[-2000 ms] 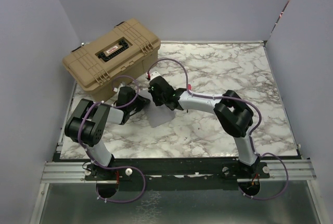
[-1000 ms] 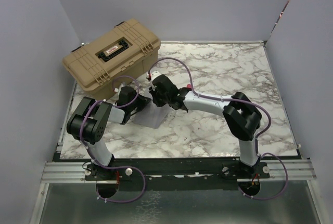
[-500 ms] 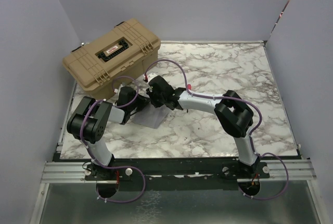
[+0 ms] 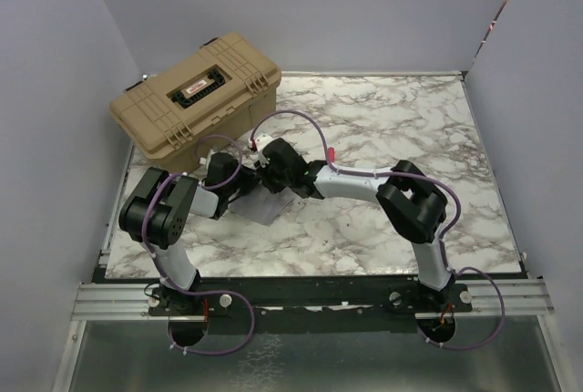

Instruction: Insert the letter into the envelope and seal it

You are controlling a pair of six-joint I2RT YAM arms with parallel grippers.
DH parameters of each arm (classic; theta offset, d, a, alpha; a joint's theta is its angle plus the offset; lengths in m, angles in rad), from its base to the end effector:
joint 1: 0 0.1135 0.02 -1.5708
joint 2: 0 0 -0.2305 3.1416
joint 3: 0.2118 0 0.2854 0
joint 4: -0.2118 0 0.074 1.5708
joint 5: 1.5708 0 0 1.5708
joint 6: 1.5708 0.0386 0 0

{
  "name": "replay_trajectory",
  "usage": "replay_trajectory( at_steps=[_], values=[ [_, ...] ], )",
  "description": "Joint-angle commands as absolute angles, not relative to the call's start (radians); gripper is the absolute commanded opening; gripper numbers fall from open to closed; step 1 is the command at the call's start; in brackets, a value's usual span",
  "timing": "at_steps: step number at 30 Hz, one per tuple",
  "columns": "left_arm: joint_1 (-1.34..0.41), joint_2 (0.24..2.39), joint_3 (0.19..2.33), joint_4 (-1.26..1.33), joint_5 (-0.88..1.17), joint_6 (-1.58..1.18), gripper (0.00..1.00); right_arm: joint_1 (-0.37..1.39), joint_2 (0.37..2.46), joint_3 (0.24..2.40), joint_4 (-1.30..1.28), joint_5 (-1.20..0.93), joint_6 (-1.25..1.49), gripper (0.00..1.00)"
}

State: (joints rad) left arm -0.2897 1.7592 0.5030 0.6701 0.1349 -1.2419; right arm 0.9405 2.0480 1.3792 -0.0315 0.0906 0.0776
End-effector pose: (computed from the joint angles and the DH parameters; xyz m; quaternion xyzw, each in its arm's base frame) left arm 0.2861 -0.0907 0.0311 -0.3746 0.7960 -0.3697 0.2988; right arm 0.2786 0.3760 0.1199 -0.3615 0.8308 0.1694 0.3878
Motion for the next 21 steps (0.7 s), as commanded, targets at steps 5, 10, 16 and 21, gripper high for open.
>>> replay_trajectory(
  at_steps=[5,10,16,21],
  values=[
    [-0.29,1.823,0.451,0.315,0.052,-1.161,0.0,0.964,2.035,1.304,-0.094,-0.069,0.057,0.0],
    [-0.287,1.832,0.446,0.326,0.056,-1.167,0.0,0.979,2.033,1.282,-0.098,-0.086,0.057,0.0],
    [-0.286,1.833,0.448,0.326,0.058,-1.167,0.0,1.0,2.017,1.255,-0.106,-0.1,0.054,0.0],
    [-0.285,1.836,0.45,0.327,0.063,-1.162,0.0,1.005,1.974,1.22,-0.103,-0.105,0.064,0.0]
  ],
)
